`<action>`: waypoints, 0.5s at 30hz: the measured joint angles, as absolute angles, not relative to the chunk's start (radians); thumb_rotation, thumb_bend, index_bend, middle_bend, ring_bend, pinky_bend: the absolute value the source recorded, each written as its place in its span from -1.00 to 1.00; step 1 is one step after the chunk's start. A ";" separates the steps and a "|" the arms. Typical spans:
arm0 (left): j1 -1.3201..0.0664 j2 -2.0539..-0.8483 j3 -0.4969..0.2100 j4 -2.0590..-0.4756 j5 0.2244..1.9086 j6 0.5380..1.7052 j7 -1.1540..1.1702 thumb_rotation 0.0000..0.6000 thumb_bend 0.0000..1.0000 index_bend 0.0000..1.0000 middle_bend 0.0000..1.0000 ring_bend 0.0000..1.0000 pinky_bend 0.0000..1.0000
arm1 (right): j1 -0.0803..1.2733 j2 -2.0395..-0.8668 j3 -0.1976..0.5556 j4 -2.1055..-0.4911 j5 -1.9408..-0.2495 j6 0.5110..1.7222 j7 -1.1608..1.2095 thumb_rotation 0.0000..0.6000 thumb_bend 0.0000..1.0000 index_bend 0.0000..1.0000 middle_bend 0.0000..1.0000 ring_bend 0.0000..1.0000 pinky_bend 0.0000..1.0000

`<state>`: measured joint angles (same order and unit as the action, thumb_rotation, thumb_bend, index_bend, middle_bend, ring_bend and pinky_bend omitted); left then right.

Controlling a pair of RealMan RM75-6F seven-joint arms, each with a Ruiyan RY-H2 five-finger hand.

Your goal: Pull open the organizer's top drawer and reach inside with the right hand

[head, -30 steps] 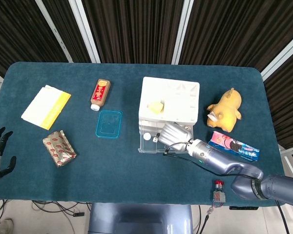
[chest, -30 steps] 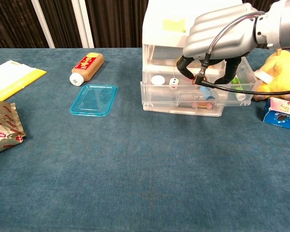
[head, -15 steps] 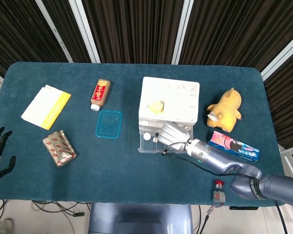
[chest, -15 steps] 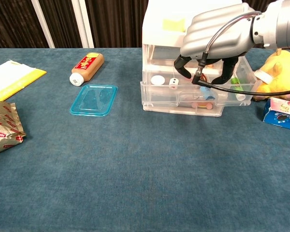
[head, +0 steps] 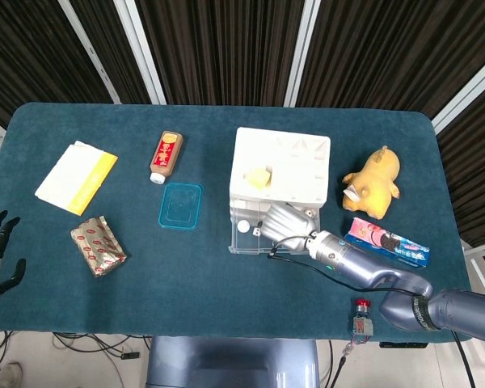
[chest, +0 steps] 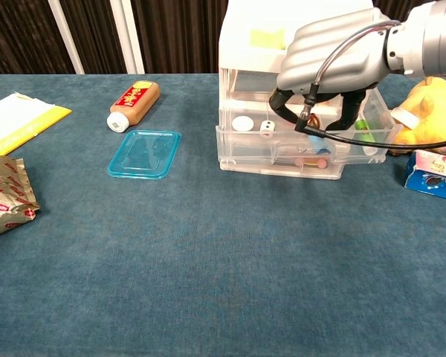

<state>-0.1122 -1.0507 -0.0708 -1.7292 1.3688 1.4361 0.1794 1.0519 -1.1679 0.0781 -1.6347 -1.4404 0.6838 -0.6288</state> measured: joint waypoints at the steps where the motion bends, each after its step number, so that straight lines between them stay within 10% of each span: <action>1: -0.112 -1.051 -0.071 -1.729 1.369 1.436 0.180 1.00 -0.16 -0.79 -0.95 -1.00 -1.00 | 1.052 -1.168 0.078 -1.635 -1.440 0.684 -0.628 1.00 -0.43 0.00 0.96 0.94 0.97; 15: -0.113 -1.050 -0.071 -1.730 1.368 1.435 0.178 1.00 -0.16 -0.79 -0.95 -1.00 -1.00 | 1.060 -1.179 0.081 -1.629 -1.427 0.674 -0.632 1.00 -0.43 0.00 0.97 0.94 0.97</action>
<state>-0.1126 -1.0500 -0.0711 -1.7297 1.3678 1.4354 0.1778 1.0602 -1.1791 0.0809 -1.6291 -1.4265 0.6745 -0.6323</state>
